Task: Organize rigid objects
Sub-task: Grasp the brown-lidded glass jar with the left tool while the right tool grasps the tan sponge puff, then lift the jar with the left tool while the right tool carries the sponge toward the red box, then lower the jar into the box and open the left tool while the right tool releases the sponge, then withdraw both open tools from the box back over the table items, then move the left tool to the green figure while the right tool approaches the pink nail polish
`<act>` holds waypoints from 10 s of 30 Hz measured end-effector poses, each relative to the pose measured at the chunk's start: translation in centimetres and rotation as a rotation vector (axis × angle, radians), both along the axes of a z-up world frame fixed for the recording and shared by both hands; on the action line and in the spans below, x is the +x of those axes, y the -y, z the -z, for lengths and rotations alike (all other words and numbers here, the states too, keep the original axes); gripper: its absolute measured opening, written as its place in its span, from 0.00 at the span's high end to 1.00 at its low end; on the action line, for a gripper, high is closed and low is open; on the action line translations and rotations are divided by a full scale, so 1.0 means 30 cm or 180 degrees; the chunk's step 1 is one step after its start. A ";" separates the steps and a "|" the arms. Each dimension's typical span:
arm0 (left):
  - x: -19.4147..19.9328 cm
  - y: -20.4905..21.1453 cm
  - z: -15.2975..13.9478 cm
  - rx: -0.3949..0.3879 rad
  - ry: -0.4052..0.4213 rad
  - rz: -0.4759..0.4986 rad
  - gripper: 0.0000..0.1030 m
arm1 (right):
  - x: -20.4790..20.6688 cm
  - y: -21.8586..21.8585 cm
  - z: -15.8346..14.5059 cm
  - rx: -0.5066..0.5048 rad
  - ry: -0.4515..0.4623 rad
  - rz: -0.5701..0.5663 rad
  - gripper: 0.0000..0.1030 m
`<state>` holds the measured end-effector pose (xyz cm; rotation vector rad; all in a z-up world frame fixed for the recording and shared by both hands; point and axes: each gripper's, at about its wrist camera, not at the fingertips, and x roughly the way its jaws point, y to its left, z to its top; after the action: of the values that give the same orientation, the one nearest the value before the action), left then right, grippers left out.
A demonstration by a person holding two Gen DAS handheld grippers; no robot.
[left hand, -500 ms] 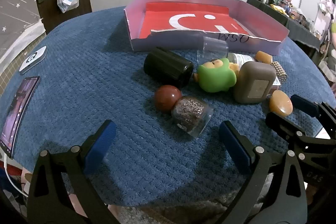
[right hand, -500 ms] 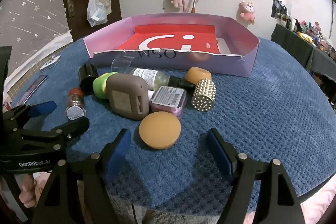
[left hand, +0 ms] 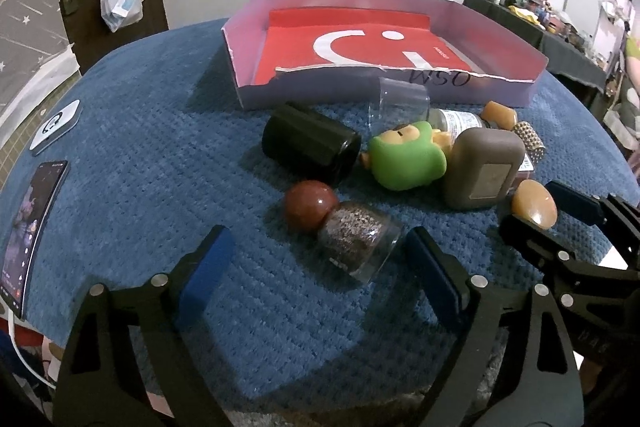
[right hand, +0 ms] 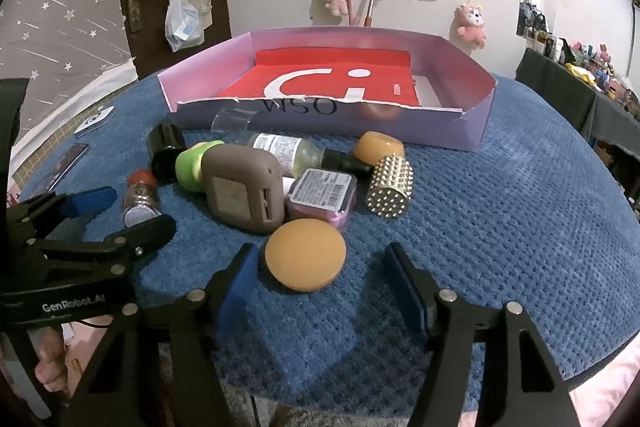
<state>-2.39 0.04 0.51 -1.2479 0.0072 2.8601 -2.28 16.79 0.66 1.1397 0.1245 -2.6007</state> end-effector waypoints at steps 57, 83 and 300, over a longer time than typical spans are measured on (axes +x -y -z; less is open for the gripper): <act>0.022 0.022 -0.040 0.0240 -0.0137 0.0119 0.66 | 0.013 -0.031 -0.068 -0.0139 -0.0272 -0.0056 0.61; -0.052 -0.038 -0.262 0.0216 -0.0727 0.0415 0.66 | -0.151 -0.054 -0.274 -0.0530 -0.0581 -0.0246 0.61; -0.121 0.006 -0.136 0.0247 -0.0125 0.0096 0.14 | -0.111 -0.067 -0.260 -0.0522 -0.0736 -0.0295 0.00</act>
<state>-6.02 -0.15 4.58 -1.1677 -0.0828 2.8291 -5.60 18.81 8.44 0.7582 0.0122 -2.5962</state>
